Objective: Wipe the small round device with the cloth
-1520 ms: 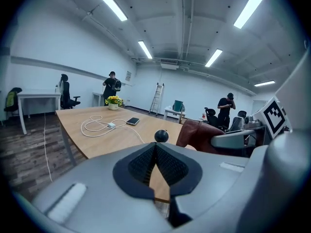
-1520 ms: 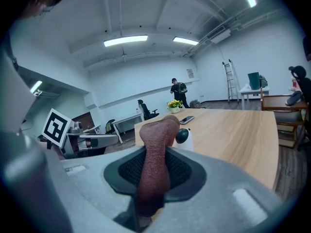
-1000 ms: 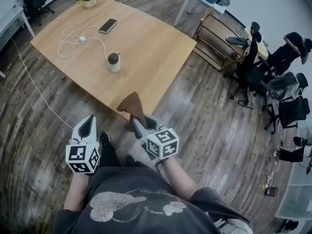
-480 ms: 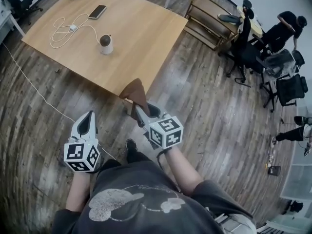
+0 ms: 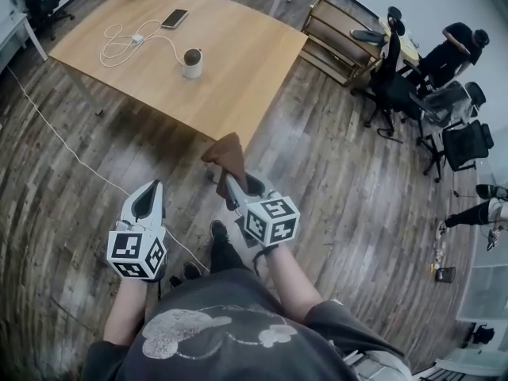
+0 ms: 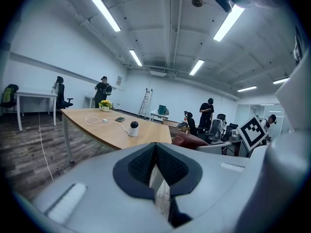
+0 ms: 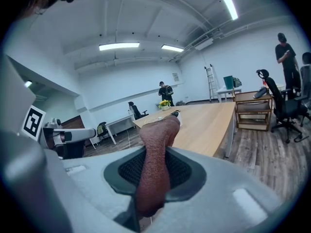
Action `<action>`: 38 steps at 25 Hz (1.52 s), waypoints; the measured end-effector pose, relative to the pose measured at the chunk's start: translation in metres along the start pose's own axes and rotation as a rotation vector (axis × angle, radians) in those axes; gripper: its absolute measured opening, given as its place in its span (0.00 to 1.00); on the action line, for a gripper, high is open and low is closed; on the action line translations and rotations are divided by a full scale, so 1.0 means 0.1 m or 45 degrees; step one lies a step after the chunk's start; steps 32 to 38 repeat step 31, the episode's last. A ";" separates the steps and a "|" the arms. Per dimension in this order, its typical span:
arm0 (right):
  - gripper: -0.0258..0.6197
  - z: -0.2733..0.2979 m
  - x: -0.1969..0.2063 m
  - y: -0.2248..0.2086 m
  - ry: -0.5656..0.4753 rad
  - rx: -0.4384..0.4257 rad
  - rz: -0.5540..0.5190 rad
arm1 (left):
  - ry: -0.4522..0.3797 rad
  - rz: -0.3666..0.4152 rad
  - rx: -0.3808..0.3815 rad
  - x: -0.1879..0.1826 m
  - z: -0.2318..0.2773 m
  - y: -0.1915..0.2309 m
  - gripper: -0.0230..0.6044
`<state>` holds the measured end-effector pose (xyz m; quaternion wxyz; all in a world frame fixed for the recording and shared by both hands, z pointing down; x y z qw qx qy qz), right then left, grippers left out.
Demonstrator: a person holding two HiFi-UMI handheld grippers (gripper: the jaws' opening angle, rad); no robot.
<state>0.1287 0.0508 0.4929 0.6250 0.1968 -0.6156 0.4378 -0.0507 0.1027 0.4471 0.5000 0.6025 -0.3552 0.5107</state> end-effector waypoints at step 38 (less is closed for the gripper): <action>0.16 -0.61 0.12 0.77 -0.066 0.050 -0.211 | -0.049 -0.030 0.085 0.03 -0.79 -0.17 0.07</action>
Point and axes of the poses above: the fingertips, and each gripper's own axes: z forward along the fingers, y to its left, x out of its underside, the point moved 2 cm from there along -z, backward along the fingers, and after that the axes turned 15 degrees about -y, right-handed, at the moved point
